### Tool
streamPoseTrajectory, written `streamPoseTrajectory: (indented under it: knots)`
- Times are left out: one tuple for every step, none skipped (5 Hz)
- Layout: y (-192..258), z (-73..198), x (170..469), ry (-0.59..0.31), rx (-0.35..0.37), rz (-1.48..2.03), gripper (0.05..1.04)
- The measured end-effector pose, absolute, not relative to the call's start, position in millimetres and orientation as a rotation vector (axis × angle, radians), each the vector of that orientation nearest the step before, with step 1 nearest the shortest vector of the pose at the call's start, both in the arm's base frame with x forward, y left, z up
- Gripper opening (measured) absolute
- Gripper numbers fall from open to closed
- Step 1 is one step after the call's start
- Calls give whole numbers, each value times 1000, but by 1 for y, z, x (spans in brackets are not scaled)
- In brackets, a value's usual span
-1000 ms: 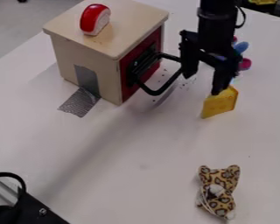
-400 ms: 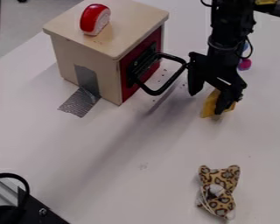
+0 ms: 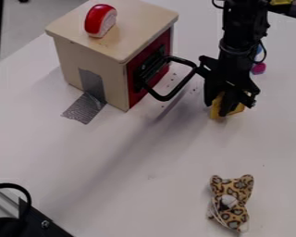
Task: Move the yellow object to the top of the drawer box
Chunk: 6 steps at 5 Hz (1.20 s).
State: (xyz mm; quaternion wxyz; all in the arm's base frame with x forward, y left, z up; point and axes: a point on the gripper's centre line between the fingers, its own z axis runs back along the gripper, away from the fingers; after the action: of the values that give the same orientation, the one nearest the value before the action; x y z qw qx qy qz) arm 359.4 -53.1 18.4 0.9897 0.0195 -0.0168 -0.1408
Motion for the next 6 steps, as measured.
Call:
streamPoseTrajectory:
  knots:
    - [-53, 36, 359, -56, 32, -285, 264]
    - [-40, 58, 359, -69, 28, -267, 262]
    - [-7, 107, 377, -170, 35, -223, 260]
    - [42, 163, 385, -266, 68, -150, 259]
    - [91, 208, 379, -288, 60, -74, 259]
    - [114, 217, 362, -266, 9, -47, 259]
